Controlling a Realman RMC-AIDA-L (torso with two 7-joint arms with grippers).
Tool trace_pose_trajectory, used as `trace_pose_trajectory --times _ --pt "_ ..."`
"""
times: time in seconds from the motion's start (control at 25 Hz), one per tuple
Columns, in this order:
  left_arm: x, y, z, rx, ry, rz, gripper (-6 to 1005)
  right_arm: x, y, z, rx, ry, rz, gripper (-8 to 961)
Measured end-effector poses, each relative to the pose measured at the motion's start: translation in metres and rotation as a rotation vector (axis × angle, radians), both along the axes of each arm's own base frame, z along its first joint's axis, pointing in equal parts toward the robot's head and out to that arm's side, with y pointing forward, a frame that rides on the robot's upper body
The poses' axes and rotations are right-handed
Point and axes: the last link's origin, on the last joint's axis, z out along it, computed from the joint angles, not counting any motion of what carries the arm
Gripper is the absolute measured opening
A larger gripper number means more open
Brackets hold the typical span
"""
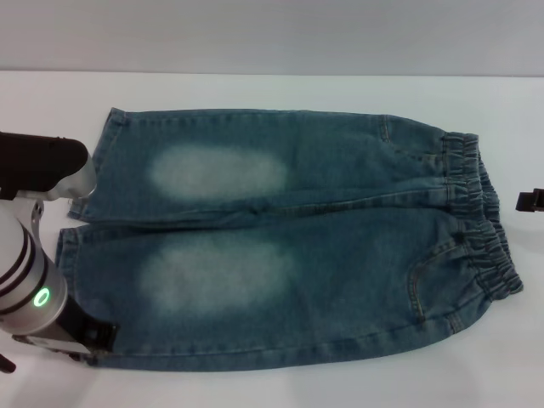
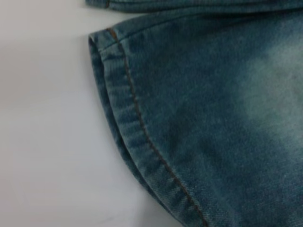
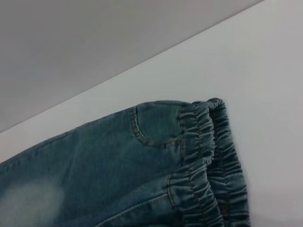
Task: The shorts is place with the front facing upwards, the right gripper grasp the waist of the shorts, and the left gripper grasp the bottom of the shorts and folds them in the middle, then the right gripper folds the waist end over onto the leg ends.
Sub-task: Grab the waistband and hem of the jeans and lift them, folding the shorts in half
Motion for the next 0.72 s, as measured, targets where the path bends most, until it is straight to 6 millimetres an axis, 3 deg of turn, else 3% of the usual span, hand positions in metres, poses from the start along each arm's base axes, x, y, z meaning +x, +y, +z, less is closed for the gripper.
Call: trace_pose_trajectory --times 0.04,0.28,0.72 --pt "0.002 0.0 0.001 0.002 -0.001 -0.006 138 0.0 0.0 0.0 0.001 0.0 0.0 815" --pt "0.007 0.001 0.002 0.007 -0.007 -0.025 99 0.002 0.0 -0.002 -0.002 0.007 -0.008 816" --pt "0.012 0.002 0.005 0.01 -0.011 -0.053 100 0.007 0.001 -0.009 -0.01 0.024 -0.025 816"
